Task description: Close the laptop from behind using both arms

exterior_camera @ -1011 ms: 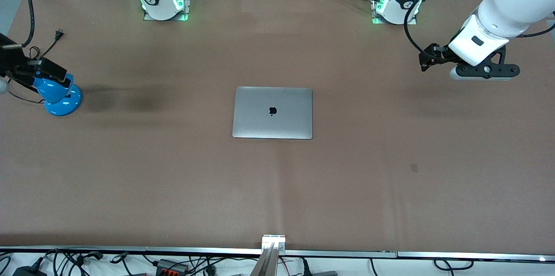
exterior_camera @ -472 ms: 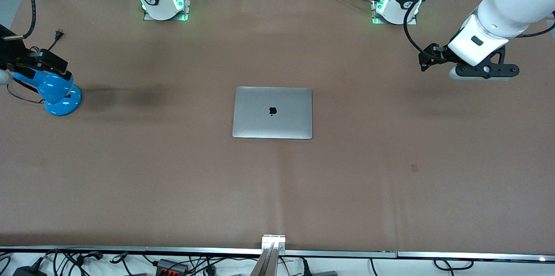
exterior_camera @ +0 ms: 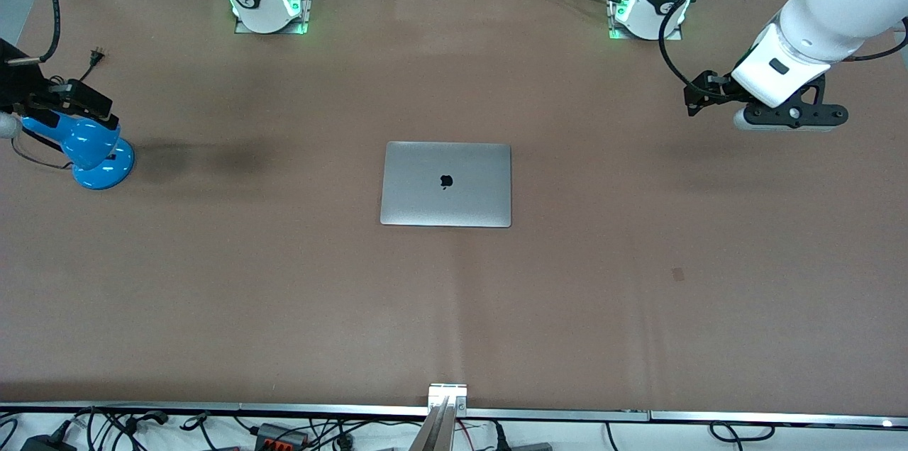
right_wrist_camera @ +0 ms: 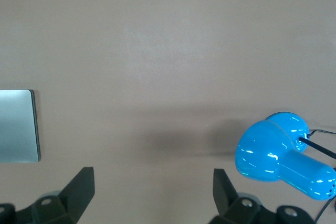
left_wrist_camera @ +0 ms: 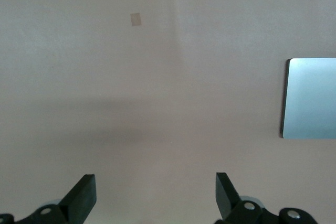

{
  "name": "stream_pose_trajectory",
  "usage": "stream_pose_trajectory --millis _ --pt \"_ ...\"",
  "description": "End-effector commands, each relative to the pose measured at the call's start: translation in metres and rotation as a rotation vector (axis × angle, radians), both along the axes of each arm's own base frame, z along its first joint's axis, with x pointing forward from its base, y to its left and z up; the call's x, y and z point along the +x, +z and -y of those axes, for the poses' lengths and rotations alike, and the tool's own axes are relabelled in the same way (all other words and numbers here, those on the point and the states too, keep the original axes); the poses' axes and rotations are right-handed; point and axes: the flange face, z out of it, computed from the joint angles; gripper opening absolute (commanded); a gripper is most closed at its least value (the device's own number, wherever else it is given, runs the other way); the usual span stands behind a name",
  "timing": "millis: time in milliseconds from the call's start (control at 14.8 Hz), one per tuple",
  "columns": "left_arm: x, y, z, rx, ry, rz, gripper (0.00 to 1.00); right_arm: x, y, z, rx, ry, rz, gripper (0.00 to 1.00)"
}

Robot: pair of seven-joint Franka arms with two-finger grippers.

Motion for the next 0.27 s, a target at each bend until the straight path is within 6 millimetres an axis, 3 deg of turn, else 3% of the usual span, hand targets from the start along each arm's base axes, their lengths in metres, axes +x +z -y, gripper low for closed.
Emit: stream_pose_trajectory --millis 0,202 --pt "-0.0055 0.0020 0.0004 -0.010 -0.001 -0.002 1.00 -0.0059 0.0029 0.0000 -0.014 0.015 -0.001 1.00" --pt "-0.0055 0.0020 0.0004 -0.010 -0.001 -0.002 1.00 -0.0054 0.0033 0.0002 -0.015 0.017 0.004 1.00"
